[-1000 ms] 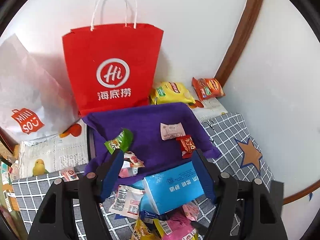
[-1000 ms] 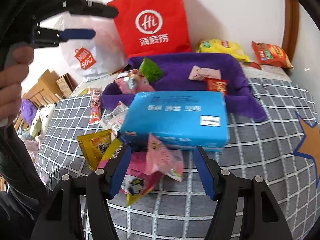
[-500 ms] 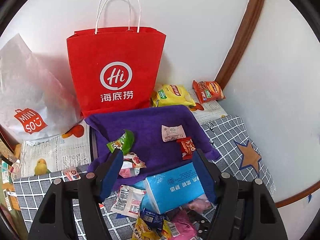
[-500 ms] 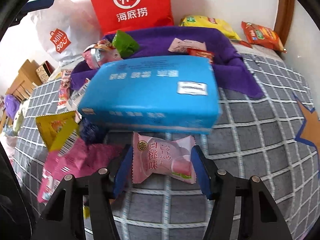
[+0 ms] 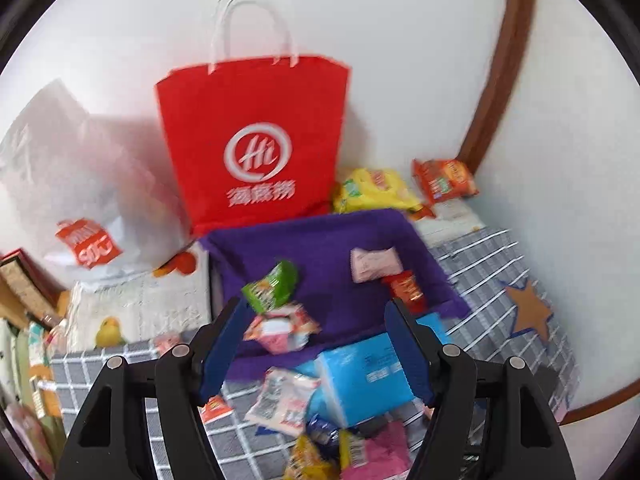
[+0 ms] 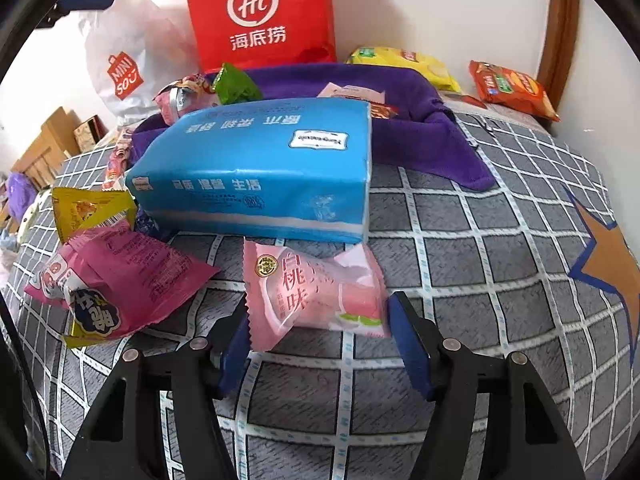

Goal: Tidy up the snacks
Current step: 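Move the left tool to the pink strip packet while the right tool reaches the pink peach candy, then grasp the pink strip packet with the left tool while the right tool grasps the pink peach candy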

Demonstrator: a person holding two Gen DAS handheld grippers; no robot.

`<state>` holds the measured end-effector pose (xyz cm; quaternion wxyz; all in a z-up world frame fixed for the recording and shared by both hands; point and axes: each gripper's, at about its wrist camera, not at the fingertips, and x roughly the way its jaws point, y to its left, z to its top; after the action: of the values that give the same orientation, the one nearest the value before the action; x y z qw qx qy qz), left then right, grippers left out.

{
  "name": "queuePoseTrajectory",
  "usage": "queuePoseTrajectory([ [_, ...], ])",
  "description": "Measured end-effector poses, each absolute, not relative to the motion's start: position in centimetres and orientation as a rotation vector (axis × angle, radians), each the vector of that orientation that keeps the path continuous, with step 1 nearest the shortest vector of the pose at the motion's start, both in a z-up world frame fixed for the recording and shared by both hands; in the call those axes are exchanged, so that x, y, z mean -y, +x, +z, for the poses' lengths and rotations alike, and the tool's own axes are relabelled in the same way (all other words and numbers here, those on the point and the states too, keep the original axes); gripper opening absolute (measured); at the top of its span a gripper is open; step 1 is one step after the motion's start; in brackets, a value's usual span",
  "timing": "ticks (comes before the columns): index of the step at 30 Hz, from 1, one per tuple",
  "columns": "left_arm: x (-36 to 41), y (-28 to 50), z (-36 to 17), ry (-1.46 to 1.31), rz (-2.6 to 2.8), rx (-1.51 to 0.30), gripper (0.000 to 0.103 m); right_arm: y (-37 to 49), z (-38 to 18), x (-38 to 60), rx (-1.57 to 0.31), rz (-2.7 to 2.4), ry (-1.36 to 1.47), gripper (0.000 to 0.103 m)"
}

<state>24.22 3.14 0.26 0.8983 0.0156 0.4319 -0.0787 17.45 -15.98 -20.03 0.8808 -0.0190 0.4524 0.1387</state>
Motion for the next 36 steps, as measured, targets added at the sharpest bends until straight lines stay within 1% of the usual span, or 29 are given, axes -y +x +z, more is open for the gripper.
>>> queuePoseTrajectory([
  [3, -5.0, 23.8, -0.7, 0.051, -0.112, -0.913, 0.070, 18.5, -20.0, 15.6, -0.930, 0.288, -0.027, 0.071],
  [5, -7.1, 23.2, -1.5, 0.042, -0.061, -0.915, 0.070, 18.7, -19.9, 15.7, -0.924, 0.277, -0.027, 0.069],
  [8, -10.0, 22.7, -3.6, 0.017, 0.005, -0.949, 0.070, 18.6, -19.7, 16.4, -0.915, 0.290, 0.012, 0.066],
  [13, -13.9, 22.8, -8.3, -0.048, 0.104, -1.006, 0.070, 18.7, -19.7, 16.7, -0.913, 0.288, 0.044, 0.066],
  [17, -15.5, 23.7, -12.3, -0.089, 0.143, -1.059, 0.069, 18.4, -19.9, 16.1, -0.910, 0.264, -0.005, 0.066],
  [21, -15.6, 24.7, -15.1, -0.092, 0.159, -1.090, 0.066, 18.4, -19.9, 16.0, -0.911, 0.261, -0.018, 0.066],
  [23, -15.4, 24.8, -15.9, -0.090, 0.142, -1.095, 0.060, 18.3, -19.9, 16.0, -0.910, 0.260, -0.019, 0.066],
  [24, -15.4, 24.8, -16.1, -0.096, 0.142, -1.091, 0.059, 18.3, -19.9, 16.0, -0.910, 0.260, -0.020, 0.066],
  [25, -15.4, 24.8, -16.3, -0.100, 0.143, -1.088, 0.055, 18.3, -19.9, 16.0, -0.910, 0.260, -0.020, 0.066],
  [26, -15.4, 24.8, -16.5, -0.109, 0.140, -1.087, 0.048, 18.3, -19.9, 16.0, -0.910, 0.259, -0.022, 0.066],
  [30, -15.4, 24.8, -16.9, -0.131, 0.093, -1.091, 0.035, 18.2, -19.9, 16.0, -0.911, 0.254, -0.027, 0.066],
  [31, -15.3, 24.8, -16.9, -0.134, 0.088, -1.088, 0.027, 18.2, -19.9, 16.0, -0.911, 0.253, -0.029, 0.066],
  [33, -15.1, 24.5, -16.6, -0.122, 0.088, -1.082, 0.027, 18.2, -19.9, 16.0, -0.911, 0.253, -0.028, 0.066],
  [34, -15.0, 24.4, -16.5, -0.114, 0.089, -1.082, 0.025, 18.2, -19.8, 16.1, -0.911, 0.254, -0.023, 0.066],
  [35, -14.9, 24.2, -16.4, -0.110, 0.084, -1.087, 0.021, 18.2, -19.8, 16.1, -0.910, 0.255, -0.018, 0.066],
  [36, -14.9, 24.0, -16.3, -0.109, 0.079, -1.093, 0.021, 18.1, -19.8, 16.2, -0.910, 0.255, -0.013, 0.066],
])
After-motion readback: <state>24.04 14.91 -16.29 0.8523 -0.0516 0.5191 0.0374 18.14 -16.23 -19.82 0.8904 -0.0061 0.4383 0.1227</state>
